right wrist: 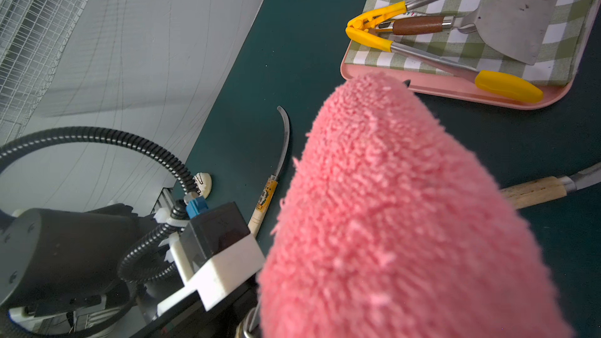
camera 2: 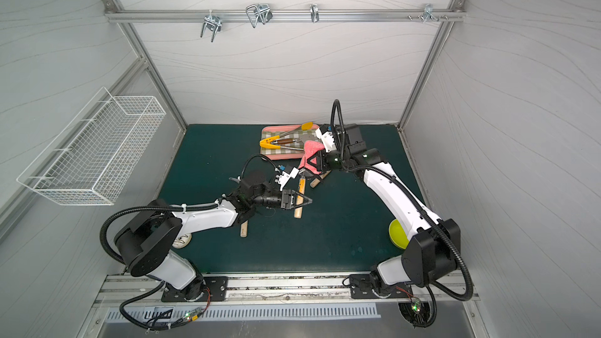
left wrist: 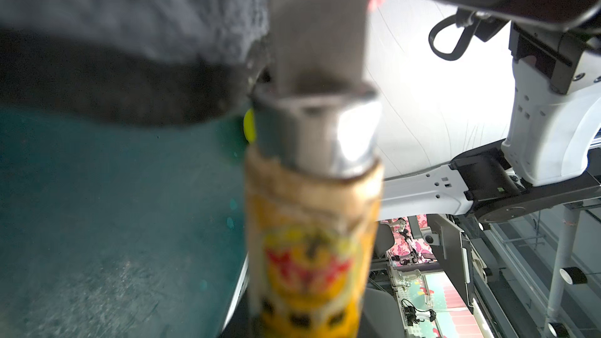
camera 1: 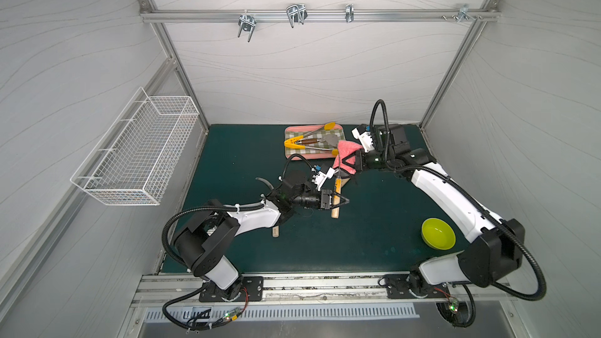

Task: Wipe small sickles with rags
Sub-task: Wipe the small sickle.

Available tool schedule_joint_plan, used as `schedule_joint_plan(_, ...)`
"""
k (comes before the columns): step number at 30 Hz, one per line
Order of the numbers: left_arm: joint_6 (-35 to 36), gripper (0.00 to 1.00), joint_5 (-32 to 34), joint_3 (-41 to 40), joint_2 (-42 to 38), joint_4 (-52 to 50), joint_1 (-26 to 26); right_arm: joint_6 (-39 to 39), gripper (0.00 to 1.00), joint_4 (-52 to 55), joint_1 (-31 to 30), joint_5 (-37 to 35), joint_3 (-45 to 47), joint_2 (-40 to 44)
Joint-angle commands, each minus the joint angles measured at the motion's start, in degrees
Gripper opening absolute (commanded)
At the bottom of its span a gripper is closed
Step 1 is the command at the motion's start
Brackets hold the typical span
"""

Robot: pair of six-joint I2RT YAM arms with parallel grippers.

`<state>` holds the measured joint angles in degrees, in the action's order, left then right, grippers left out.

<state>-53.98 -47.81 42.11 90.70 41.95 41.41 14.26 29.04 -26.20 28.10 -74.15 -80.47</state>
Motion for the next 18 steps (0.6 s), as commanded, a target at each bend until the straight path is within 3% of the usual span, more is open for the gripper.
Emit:
schedule_joint_plan(1, -1.5, 0.00, -0.4, 3.3, 2.2, -1.3, -0.5, -4.1, 0.00, 1.3, -3.1, 10.1, 0.2, 4.5)
schedule_joint_plan(9, -0.9, 0.00, -2.1, 6.0, 2.6, -2.7, -3.8, -7.4, 0.00, 8.4, -4.0, 5.4, 3.5, 10.1)
schedule_joint_plan(14, 1.1, 0.00, -2.8, 6.7, 0.8, -5.9, -6.2, -7.3, 0.00, 13.5, -3.2, -4.3, 4.0, 11.6)
schedule_joint_plan(18, 3.8, 0.00, -2.6, 6.9, -0.1, -9.8, -6.4, -5.3, 0.00, 14.9, -0.9, -7.2, 3.2, 11.0)
